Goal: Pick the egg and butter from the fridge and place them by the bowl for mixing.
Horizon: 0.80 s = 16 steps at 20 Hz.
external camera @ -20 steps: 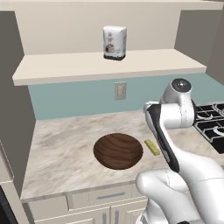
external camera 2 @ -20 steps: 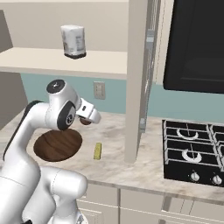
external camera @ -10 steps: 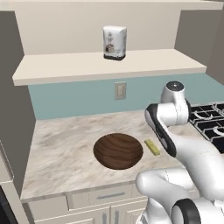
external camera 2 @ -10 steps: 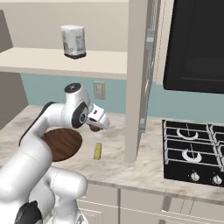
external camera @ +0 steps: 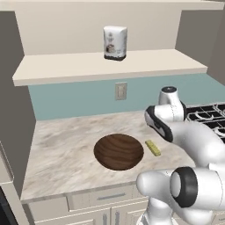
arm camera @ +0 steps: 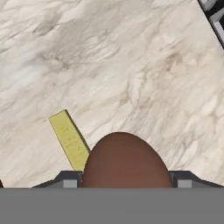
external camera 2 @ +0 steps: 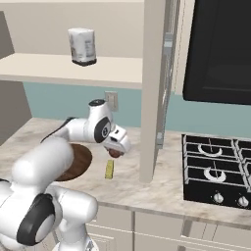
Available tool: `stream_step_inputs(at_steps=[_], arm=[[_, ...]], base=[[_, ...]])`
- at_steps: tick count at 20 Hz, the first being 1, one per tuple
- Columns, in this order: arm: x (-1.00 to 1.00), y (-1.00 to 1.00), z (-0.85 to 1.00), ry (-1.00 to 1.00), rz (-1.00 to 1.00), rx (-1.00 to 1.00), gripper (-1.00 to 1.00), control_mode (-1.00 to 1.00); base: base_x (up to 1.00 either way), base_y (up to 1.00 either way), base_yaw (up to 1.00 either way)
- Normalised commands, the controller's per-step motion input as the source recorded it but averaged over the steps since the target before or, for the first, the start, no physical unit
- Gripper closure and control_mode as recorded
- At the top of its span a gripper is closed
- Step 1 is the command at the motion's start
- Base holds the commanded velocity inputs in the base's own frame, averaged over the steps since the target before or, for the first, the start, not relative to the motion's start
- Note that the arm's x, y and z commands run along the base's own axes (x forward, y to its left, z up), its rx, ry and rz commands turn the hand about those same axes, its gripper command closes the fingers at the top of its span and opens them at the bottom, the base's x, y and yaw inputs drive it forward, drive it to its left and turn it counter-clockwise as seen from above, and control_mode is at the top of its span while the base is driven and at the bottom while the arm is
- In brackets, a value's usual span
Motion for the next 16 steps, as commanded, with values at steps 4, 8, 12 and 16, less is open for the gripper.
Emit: stream_step_inputs(at_steps=[4, 8, 12, 16], arm=[[0.35, -0.03, -0.51, 0.05, 0.0, 0.0, 1.0, -1.0], [0.46, 0.01, -0.42, 0.07, -0.01, 0.0, 1.0, -1.0], [0.31, -0.14, -0.34, 0.07, 0.0, 0.01, 1.0, -1.0], [0.18, -0.05, -0.32, 0.01, 0.0, 0.0, 1.0, -1.0]], base=[[0.0, 0.0, 0.0], [0.0, 0.0, 0.0], [0.0, 0.0, 0.0], [0.0, 0.0, 0.0]])
